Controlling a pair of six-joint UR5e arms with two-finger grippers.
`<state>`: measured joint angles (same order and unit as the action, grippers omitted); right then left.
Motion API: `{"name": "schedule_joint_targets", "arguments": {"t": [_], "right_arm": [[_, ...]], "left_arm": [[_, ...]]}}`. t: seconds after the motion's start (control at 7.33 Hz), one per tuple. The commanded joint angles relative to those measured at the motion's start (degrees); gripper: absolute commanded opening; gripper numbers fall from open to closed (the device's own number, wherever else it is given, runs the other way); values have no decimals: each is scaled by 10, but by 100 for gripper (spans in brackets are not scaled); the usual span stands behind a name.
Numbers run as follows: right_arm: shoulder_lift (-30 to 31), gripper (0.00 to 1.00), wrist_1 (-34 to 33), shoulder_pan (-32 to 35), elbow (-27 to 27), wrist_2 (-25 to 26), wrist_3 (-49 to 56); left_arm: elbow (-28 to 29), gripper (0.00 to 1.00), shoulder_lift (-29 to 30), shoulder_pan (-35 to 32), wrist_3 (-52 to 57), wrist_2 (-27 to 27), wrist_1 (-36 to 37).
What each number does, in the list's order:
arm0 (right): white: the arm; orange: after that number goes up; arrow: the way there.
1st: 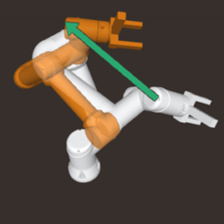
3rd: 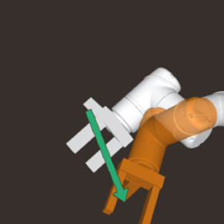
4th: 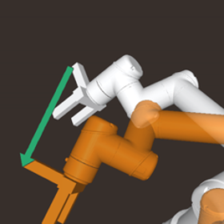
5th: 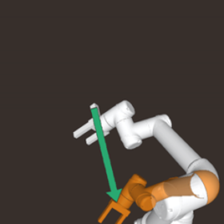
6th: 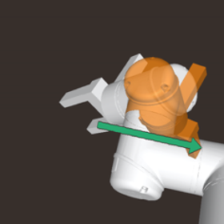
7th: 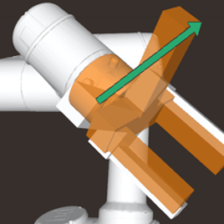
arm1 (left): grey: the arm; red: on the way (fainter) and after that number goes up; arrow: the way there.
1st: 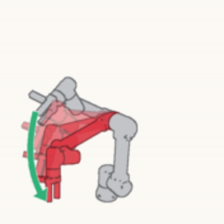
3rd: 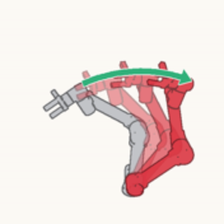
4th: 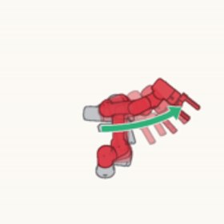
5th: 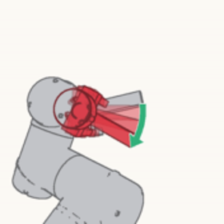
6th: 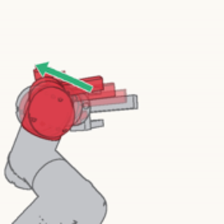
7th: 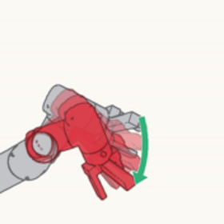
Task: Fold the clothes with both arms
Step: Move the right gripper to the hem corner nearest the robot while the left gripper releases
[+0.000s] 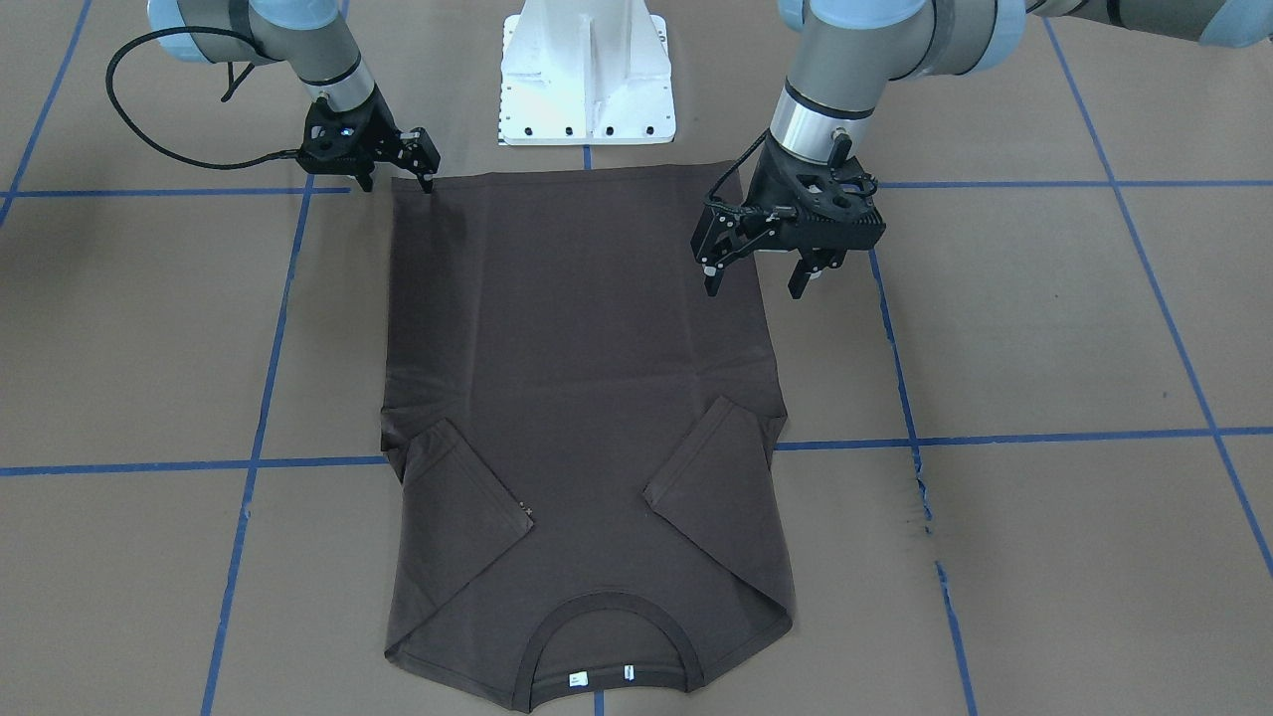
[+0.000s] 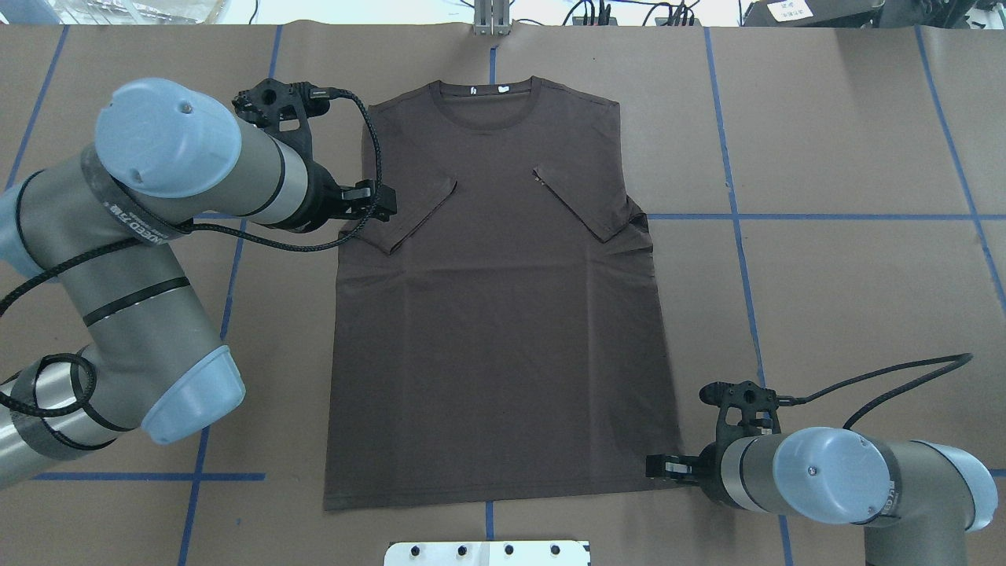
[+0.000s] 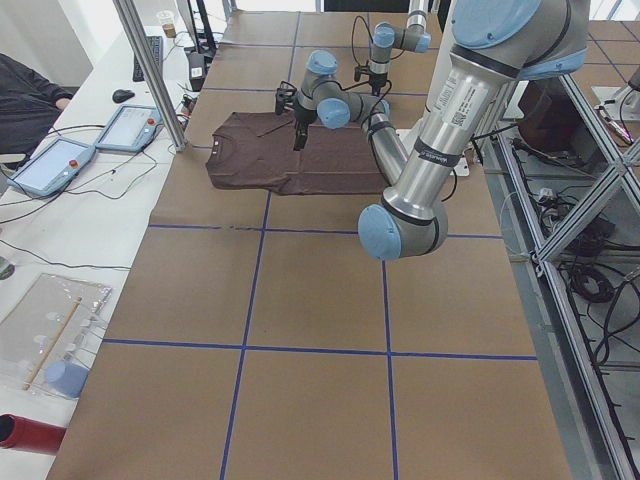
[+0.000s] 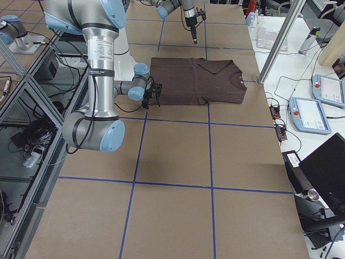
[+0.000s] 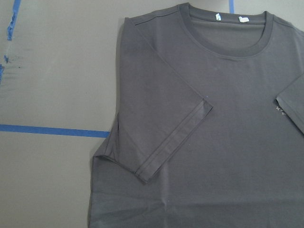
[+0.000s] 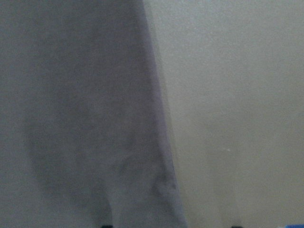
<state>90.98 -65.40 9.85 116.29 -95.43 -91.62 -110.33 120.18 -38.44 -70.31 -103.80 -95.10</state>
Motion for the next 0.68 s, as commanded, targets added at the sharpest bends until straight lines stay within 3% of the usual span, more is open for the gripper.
{"name": "schedule_joint_targets", "arguments": {"t": [0.0,0.14,0.55], "right_arm": [[1,14,-3,3,2,-4,0],[2,0,-3,3,5,-4,0],[4,0,-3,3,12,1,-1]], "left_arm": [[-1,100,-2,-1,0,1,0],[-1,100,-2,-1,0,1,0],[0,100,-6,-1,0,1,0]]}}
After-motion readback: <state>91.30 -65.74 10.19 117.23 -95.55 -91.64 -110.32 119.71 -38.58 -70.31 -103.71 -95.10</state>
